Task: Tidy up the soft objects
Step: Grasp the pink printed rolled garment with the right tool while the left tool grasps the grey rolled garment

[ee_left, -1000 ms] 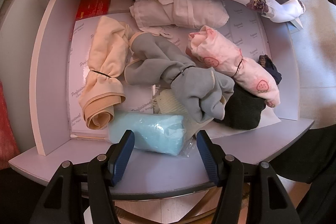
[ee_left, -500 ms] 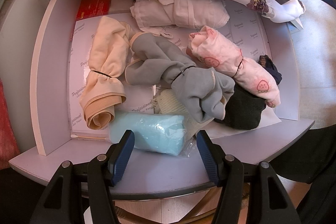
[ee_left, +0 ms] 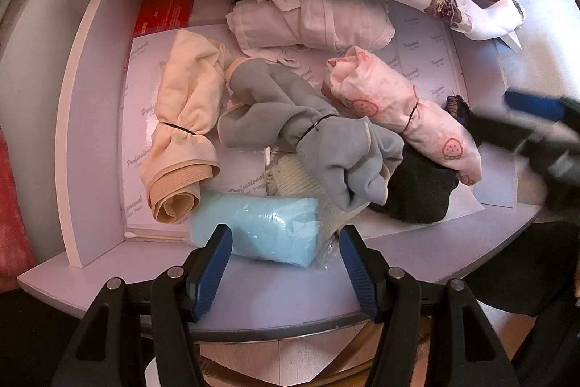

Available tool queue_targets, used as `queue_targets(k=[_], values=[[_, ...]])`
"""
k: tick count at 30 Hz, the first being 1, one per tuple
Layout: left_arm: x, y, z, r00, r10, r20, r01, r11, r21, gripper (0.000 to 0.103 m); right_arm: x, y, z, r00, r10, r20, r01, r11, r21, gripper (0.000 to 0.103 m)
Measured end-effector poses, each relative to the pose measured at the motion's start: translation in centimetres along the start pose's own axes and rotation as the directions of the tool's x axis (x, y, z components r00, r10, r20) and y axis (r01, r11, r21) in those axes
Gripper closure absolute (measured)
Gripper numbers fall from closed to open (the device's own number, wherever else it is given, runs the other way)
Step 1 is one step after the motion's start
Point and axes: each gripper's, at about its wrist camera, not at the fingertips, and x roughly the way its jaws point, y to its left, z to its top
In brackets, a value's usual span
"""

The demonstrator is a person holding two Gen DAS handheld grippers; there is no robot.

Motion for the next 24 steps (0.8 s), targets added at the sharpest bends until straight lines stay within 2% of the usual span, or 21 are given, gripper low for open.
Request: queue_targets(k=[3,7,8,10,11,14,16,18,21,24], values=[[-0.1,0.2,0.0,1.000,0.001,0.000,-0.001,1.000,0.000,0.041,2.0,0.4,-0.4,0.998,0.002,-0.063,-0.003,1.000,-0.023,0.024],[-0.2,0.2,0.0,1.000,0.001,0.001,-0.001,1.000,-0.001,0.041,3.6,0.6,-0.6,0.995,-0.003,-0.095,0.002,1.000,-0.017,0.025],[-0.2,0.3,0.0,1.000,0.001,0.000,-0.001,1.000,-0.001,0.041,4.0,0.5,-0.6,0.995,-0.007,-0.099,0.006,1.000,-0.009,0.029],[-0.2,0.2,0.0,1.000,0.002,0.000,-0.002,1.000,-0.001,0.041,4.7,0.2,-0.8,0.993,-0.001,-0.115,0.004,1.000,0.021,0.047],[-0.2,0.3,0.0,1.000,0.002,0.001,-0.002,1.000,-0.002,0.041,4.9,0.0,-0.9,0.993,-0.002,-0.120,0.007,0.999,0.040,0.060],[-0.5,0.3,-0.1,1.000,-0.013,0.012,0.014,1.000,-0.021,0.041,5.2,-0.5,-1.5,0.992,0.011,-0.125,0.009,0.988,0.153,0.068],[-1.1,0.9,-0.2,0.998,-0.045,0.035,0.047,0.998,-0.052,0.041,5.3,-1.3,-2.2,0.993,0.035,-0.117,-0.003,0.966,0.258,0.070],[-1.7,1.5,-0.2,0.995,-0.079,0.054,0.083,0.993,-0.088,0.041,5.7,-1.9,-3.1,0.993,0.041,-0.114,-0.003,0.949,0.316,0.070],[-2.8,3.0,-0.4,0.986,-0.144,0.081,0.156,0.974,-0.163,0.041,6.0,-2.5,-3.2,0.991,0.064,-0.122,-0.017,0.937,0.349,0.070],[-3.6,4.8,-0.4,0.972,-0.205,0.113,0.227,0.942,-0.245,0.041,6.2,-2.9,-3.0,0.990,0.073,-0.123,-0.025,0.935,0.355,0.070]])
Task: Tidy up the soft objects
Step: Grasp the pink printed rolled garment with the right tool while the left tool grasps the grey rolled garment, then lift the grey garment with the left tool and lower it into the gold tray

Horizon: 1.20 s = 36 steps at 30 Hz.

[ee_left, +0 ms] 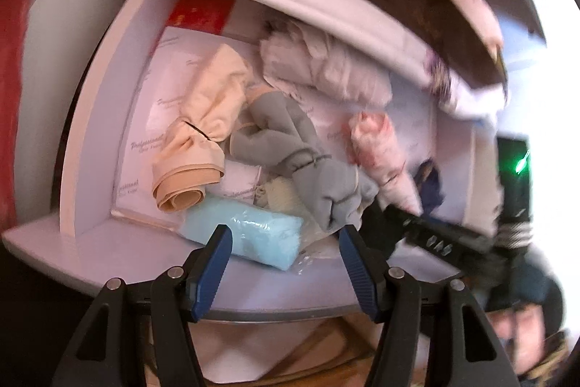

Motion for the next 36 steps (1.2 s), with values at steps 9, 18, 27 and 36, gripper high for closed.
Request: queue_targets(k=[9,18,27,36], values=[[-0.7,-0.2,1.6,1.000,-0.023,-0.008,0.022,0.996,-0.083,0.041,0.2,1.3,0.2,1.000,-0.014,0.002,0.014,1.000,-0.022,0.070],[3.1,-1.3,3.6,0.995,0.018,-0.097,-0.033,0.988,-0.152,0.044,0.6,0.4,0.5,1.000,0.017,-0.004,-0.017,1.000,0.004,0.069],[5.8,-2.8,4.3,0.991,0.050,-0.122,-0.069,0.986,-0.152,0.044,0.4,-0.1,0.4,1.000,0.014,0.000,-0.014,1.000,-0.006,0.069],[5.5,-3.2,3.2,0.998,0.031,-0.050,-0.032,0.999,-0.026,0.070,0.6,0.9,0.2,1.000,-0.014,0.005,0.014,0.999,-0.042,0.069]])
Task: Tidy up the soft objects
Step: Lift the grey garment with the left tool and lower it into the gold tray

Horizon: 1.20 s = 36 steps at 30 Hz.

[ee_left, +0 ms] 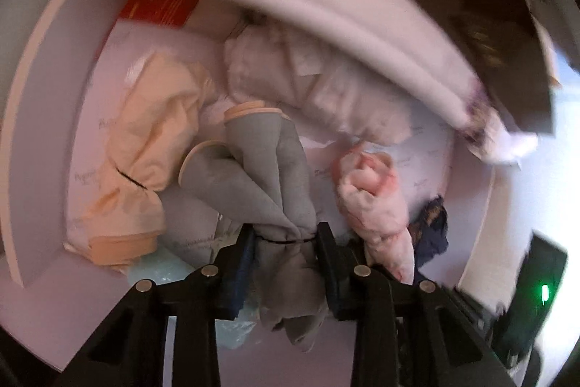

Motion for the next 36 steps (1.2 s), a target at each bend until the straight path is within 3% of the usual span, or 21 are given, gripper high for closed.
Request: queue_targets(k=[3,12,18,27,36], values=[[-1.6,-0.4,-1.2,0.999,-0.006,0.049,0.002,0.996,0.084,0.070,0.0,0.2,-0.1,1.000,-0.001,0.000,0.001,1.000,-0.002,0.069],[-6.2,-1.6,-4.9,0.995,0.000,0.101,-0.022,0.977,0.212,0.070,0.1,0.8,-0.3,1.000,-0.016,0.007,0.017,1.000,-0.025,0.069],[-10.8,-3.2,-6.0,0.973,-0.028,0.230,-0.045,0.950,0.308,0.070,0.2,1.2,-0.5,1.000,-0.026,0.005,0.026,0.999,-0.034,0.069],[-18.4,-6.0,-0.6,0.915,-0.087,0.394,-0.074,0.923,0.377,0.070,0.2,1.7,-0.4,1.000,-0.030,0.003,0.030,0.999,-0.044,0.069],[-17.4,-8.2,7.5,0.896,-0.023,0.444,-0.167,0.908,0.384,0.070,0.3,2.0,-0.2,0.999,-0.041,0.003,0.041,0.997,-0.066,0.069]])
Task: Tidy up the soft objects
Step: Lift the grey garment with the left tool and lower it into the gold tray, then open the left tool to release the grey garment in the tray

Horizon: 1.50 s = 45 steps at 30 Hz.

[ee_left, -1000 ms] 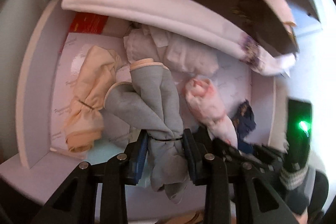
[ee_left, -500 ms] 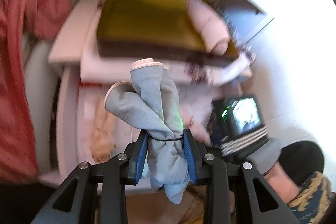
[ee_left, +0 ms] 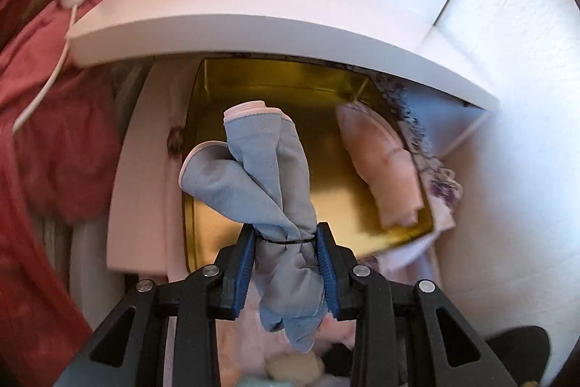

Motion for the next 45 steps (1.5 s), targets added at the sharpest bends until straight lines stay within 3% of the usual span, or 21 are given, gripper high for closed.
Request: queue_targets(k=[5,14,20,32,45], values=[[2.9,0.2,2.2,0.998,0.063,-0.004,-0.063,0.996,0.065,0.070,0.0,0.4,-0.1,1.000,-0.008,-0.001,0.008,1.000,-0.016,0.069],[6.6,0.2,2.4,0.987,0.160,-0.019,-0.156,0.978,0.135,0.070,0.1,0.3,0.0,1.000,0.002,-0.008,-0.002,1.000,-0.013,0.069],[7.9,0.6,2.5,0.981,0.192,-0.033,-0.187,0.975,0.124,0.067,0.0,0.2,0.1,1.000,0.002,-0.009,-0.002,1.000,-0.012,0.069],[4.2,1.6,-0.1,0.991,0.133,0.012,-0.133,0.991,0.010,0.062,0.1,0.4,0.1,1.000,-0.003,-0.007,0.003,1.000,-0.012,0.069],[-1.0,2.7,-6.6,0.994,0.105,0.003,-0.104,0.987,-0.127,0.062,0.1,0.3,0.1,1.000,-0.002,-0.003,0.002,1.000,-0.002,0.069]])
